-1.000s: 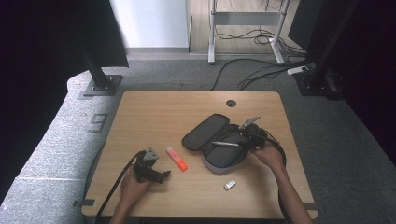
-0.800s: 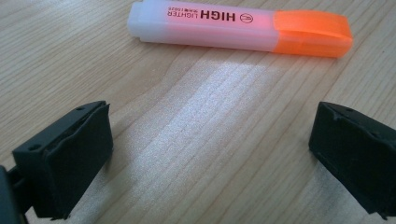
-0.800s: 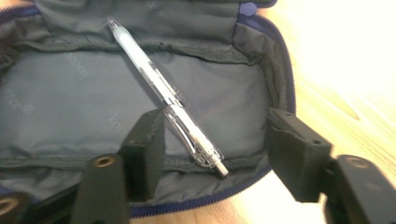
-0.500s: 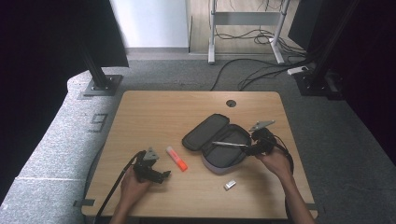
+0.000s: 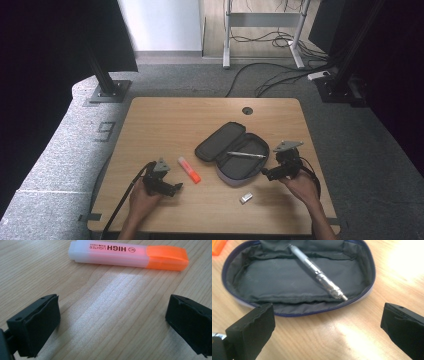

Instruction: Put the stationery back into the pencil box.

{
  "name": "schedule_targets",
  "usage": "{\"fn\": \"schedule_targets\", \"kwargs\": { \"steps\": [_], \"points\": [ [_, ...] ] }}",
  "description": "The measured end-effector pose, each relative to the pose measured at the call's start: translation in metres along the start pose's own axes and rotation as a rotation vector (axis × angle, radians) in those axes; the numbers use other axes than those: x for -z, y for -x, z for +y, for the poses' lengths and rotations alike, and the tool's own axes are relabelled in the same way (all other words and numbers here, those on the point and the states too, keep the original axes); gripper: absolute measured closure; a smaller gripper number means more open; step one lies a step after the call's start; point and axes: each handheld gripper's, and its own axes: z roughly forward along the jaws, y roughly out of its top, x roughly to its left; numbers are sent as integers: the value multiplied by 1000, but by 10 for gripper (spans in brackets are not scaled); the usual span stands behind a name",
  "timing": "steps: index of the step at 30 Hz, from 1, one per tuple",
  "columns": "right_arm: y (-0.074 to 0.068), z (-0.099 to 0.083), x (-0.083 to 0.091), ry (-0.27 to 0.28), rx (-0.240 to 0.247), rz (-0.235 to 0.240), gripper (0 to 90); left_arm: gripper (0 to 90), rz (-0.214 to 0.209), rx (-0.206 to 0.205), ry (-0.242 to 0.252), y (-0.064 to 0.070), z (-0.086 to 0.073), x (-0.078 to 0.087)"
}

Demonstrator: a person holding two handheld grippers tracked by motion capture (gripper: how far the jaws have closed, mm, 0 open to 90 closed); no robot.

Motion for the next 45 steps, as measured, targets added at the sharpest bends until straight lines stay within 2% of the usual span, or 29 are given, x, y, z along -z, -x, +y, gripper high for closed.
{"fn": "schedule_targets", "kwargs": {
  "steps": [10, 15, 20, 24, 28, 36, 45],
  "points": [
    [-14, -13, 4, 2, 29, 11, 5, 0, 0, 0, 0, 0, 0, 0],
    [-25, -21, 5, 12, 44, 35, 22, 0, 0, 0, 0, 0, 0, 0],
    [-34, -26, 6, 28, 54, 53, 65, 0, 0, 0, 0, 0, 0, 0],
    [-42, -29, 9, 64, 52, 73, 108, 0, 0, 0, 0, 0, 0, 0],
    [-49, -31, 9, 68, 59, 86, 128, 0, 0, 0, 0, 0, 0, 0],
    [-61, -35, 3, 56, 80, 129, 181, 0, 0, 0, 0, 0, 0, 0],
    [-80, -39, -8, 27, 128, 194, 273, 0, 0, 0, 0, 0, 0, 0]
  ]
}}
